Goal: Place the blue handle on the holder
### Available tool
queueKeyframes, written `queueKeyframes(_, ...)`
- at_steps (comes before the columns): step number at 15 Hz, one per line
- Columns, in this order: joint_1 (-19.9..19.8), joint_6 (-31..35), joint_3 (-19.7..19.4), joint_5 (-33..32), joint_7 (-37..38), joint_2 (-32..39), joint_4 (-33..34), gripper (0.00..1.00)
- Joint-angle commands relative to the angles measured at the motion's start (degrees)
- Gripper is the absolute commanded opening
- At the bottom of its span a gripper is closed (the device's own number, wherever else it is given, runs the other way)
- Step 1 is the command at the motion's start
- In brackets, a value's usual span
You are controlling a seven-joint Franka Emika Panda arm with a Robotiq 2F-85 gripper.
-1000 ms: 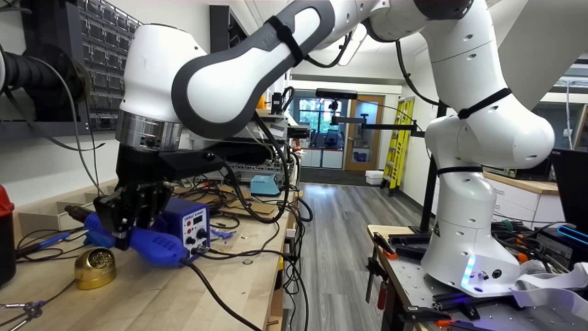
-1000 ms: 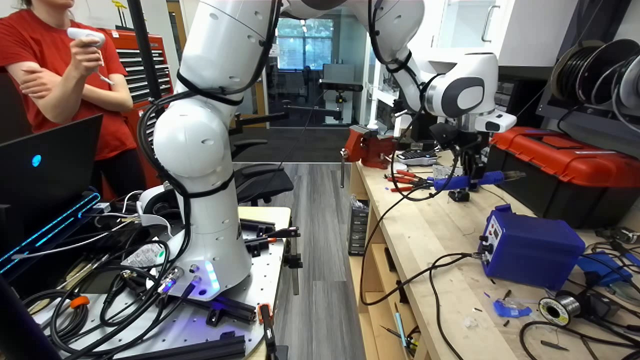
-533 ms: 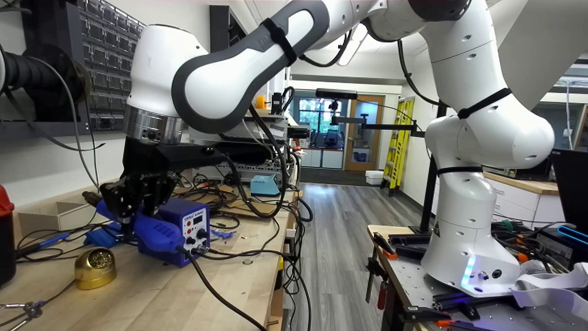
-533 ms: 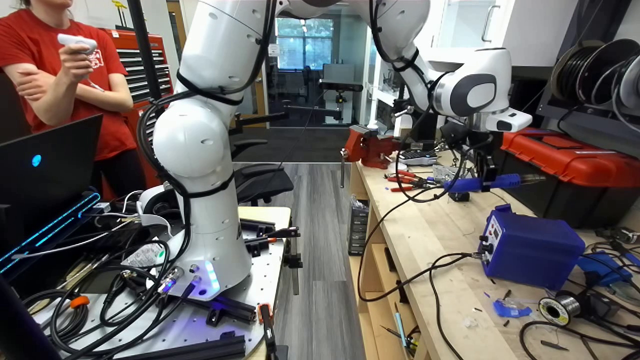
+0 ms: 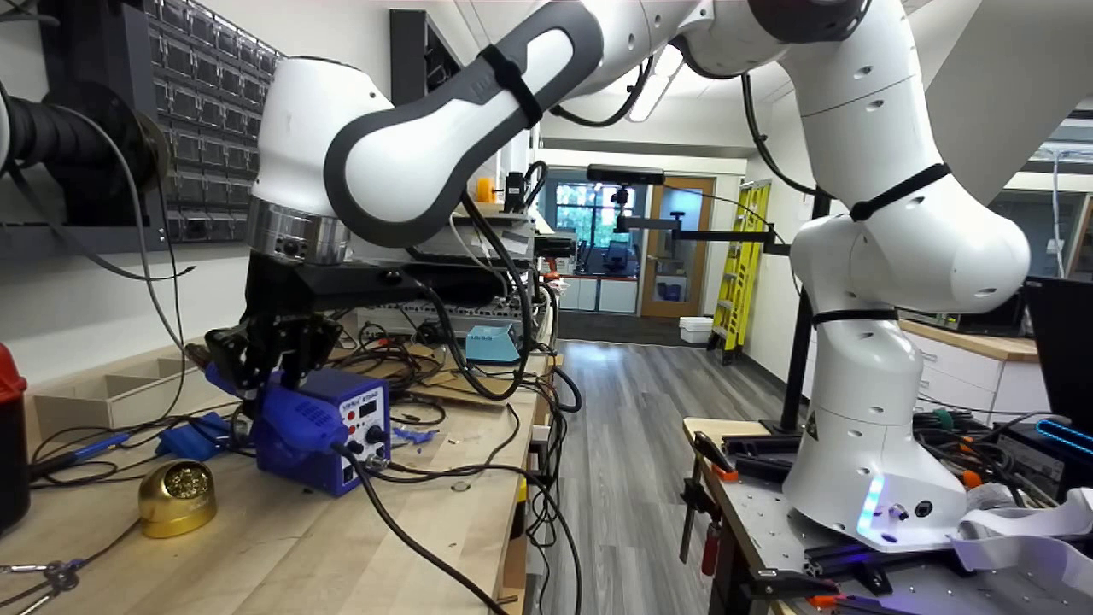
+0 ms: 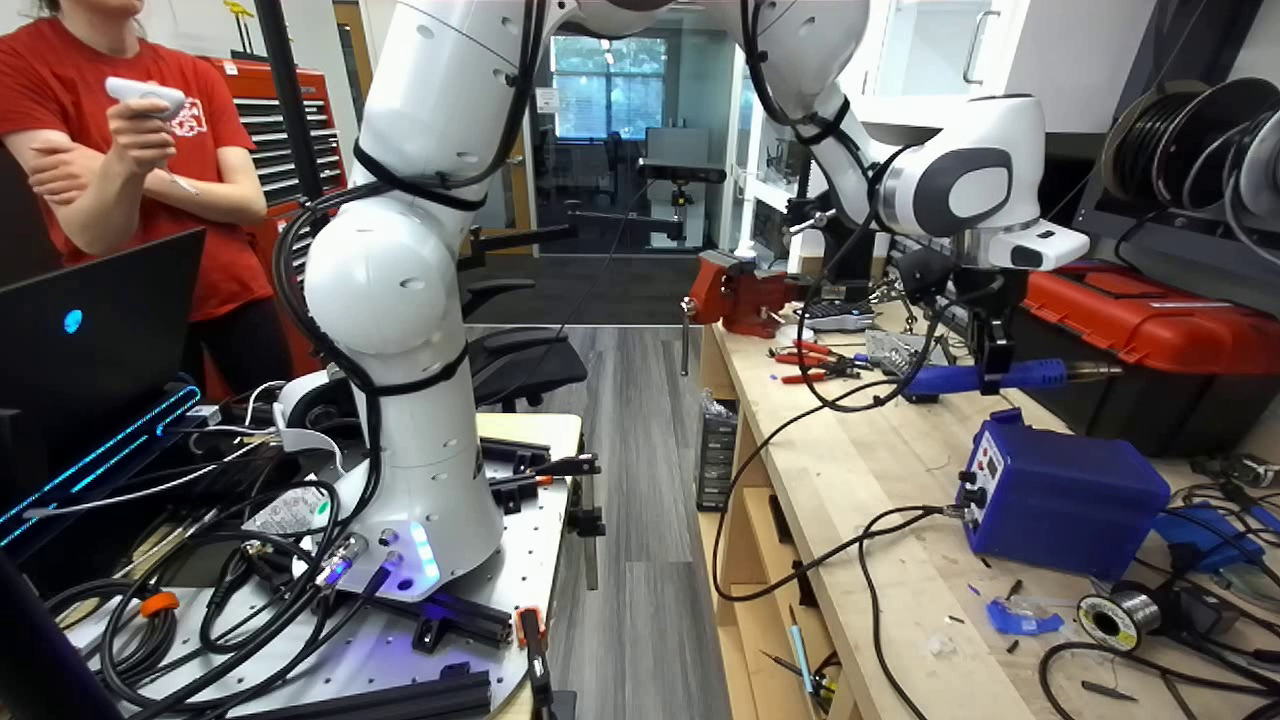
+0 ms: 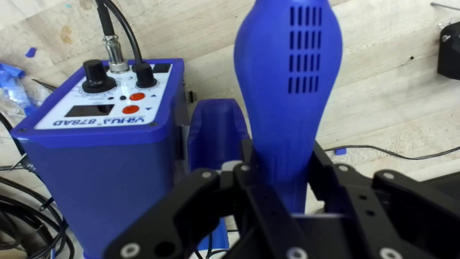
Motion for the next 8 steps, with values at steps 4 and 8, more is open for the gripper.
queueKeyframes(4, -0.8, 0.5, -1.0, -1.5, 2.7, -2.5, -2.4, 0.12)
queueKeyframes(8, -1.4, 0.7, -1.3, -1.4, 3.0, -2.7, -3.3, 0.12)
